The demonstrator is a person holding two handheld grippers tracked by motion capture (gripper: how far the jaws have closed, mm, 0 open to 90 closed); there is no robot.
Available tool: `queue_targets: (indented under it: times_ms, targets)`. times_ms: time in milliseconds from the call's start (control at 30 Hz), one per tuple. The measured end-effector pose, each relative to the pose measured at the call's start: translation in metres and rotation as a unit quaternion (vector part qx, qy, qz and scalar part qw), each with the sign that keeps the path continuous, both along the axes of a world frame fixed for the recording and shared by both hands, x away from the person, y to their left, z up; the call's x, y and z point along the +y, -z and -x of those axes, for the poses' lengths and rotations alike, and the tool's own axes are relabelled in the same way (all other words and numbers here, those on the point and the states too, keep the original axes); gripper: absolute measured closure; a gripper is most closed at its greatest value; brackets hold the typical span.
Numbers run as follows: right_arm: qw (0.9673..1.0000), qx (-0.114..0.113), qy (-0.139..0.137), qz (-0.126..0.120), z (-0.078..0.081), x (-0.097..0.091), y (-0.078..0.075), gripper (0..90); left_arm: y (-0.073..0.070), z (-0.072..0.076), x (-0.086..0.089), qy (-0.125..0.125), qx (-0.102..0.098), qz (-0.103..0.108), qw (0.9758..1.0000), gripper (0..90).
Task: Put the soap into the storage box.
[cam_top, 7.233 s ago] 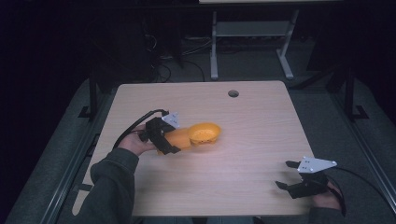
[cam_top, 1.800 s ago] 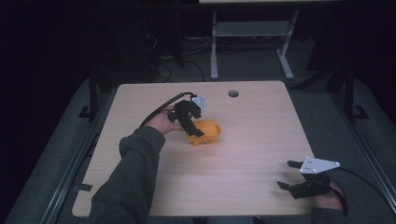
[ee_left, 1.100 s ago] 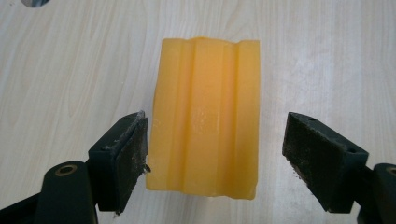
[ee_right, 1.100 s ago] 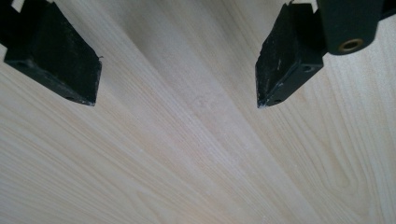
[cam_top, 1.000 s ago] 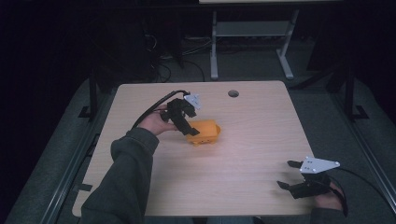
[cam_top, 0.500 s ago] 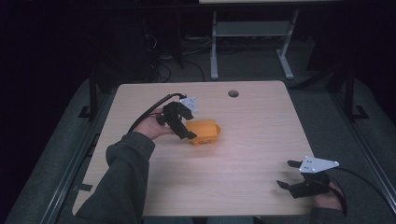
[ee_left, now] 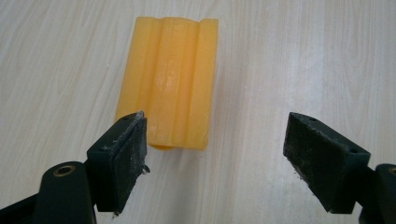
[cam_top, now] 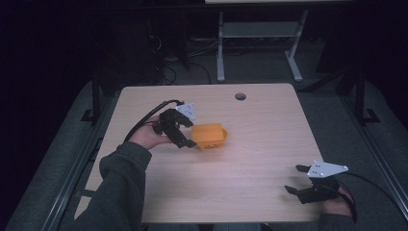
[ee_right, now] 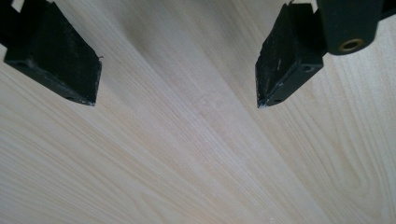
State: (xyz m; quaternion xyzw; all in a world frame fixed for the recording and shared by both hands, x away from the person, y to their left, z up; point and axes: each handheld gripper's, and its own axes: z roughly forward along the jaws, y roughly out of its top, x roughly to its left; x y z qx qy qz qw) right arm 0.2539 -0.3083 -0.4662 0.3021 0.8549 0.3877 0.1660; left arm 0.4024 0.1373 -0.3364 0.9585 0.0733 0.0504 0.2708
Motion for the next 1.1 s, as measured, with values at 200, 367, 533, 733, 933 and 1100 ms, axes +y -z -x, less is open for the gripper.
queue_targets:
  times_ms: [200,367,533,733,933,1100]
  targets:
    - [1.0000,0.002,-0.001,0.004,0.000,0.002,0.000,14.0,0.006,0.007,0.005,-0.003,0.005,-0.002,1.0000,21.4]
    - [1.0000,0.006,0.001,0.001,0.000,0.002,0.001,14.0,0.007,0.012,0.010,-0.003,0.004,0.002,1.0000,21.8]
    - [1.0000,0.002,0.001,0.003,0.000,0.002,0.001,14.0,0.007,0.017,0.010,-0.003,0.007,-0.004,1.0000,21.8]
    - [1.0000,0.005,0.003,0.003,0.000,0.002,0.001,14.0,0.009,0.028,0.017,-0.004,0.001,0.000,1.0000,21.9]
    - [1.0000,0.002,0.004,0.006,0.000,0.003,0.001,14.0,0.010,0.037,0.023,-0.006,0.001,-0.001,1.0000,21.6]
    - [0.9999,0.002,0.007,0.007,0.000,0.003,0.001,14.0,0.015,0.043,0.028,-0.010,0.001,0.000,0.9999,21.2]
